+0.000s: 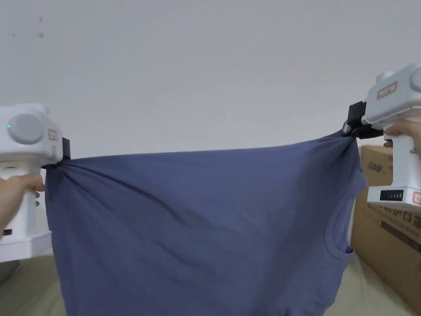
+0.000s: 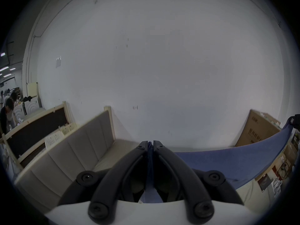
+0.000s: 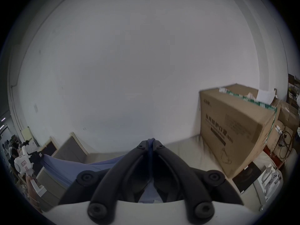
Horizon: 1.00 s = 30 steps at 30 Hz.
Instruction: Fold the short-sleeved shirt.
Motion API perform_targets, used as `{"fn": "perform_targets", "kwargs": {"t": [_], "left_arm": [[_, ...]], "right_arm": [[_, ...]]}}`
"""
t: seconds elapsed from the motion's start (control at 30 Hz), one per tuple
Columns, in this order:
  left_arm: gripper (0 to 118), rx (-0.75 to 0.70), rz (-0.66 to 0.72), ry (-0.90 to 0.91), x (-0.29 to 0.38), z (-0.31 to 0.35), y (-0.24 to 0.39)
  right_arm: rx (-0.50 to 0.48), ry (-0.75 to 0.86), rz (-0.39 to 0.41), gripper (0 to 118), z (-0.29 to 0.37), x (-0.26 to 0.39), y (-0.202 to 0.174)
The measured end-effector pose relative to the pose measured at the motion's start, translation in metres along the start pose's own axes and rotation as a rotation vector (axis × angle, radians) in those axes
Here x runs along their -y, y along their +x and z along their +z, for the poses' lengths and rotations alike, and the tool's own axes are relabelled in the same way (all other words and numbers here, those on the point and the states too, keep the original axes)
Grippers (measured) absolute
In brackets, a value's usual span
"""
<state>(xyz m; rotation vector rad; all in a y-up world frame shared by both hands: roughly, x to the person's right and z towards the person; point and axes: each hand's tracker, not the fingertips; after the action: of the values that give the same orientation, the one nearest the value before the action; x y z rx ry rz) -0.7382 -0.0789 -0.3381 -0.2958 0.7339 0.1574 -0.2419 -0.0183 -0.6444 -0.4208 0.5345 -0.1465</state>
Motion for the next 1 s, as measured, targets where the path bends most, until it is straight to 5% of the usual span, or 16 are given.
{"fn": "perform_targets", "kwargs": {"t": [0.3, 0.5, 0.67, 0.83, 1.0], "left_arm": [[5, -0.041, -0.017, -0.434, 0.235, -0.130, 0.025], [4, -0.011, 0.008, -0.647, 0.352, -0.134, 0.014], [5, 0.020, 0.086, -0.650, 0.366, -0.088, -0.025], [5, 0.032, 0.022, -0.574, 0.365, -0.002, -0.049], [5, 0.044, -0.008, -0.568, 0.395, 0.101, -0.063]], "right_arm": [[0.128, -0.395, -0.052, 4, -0.154, 0.203, 0.065], [0.183, -0.616, -0.113, 4, -0.164, 0.329, 0.103], [0.127, -0.620, -0.171, 4, -0.103, 0.372, 0.121], [0.101, -0.603, -0.111, 4, -0.003, 0.405, 0.124], [0.096, -0.624, -0.142, 4, 0.108, 0.451, 0.114]]}}
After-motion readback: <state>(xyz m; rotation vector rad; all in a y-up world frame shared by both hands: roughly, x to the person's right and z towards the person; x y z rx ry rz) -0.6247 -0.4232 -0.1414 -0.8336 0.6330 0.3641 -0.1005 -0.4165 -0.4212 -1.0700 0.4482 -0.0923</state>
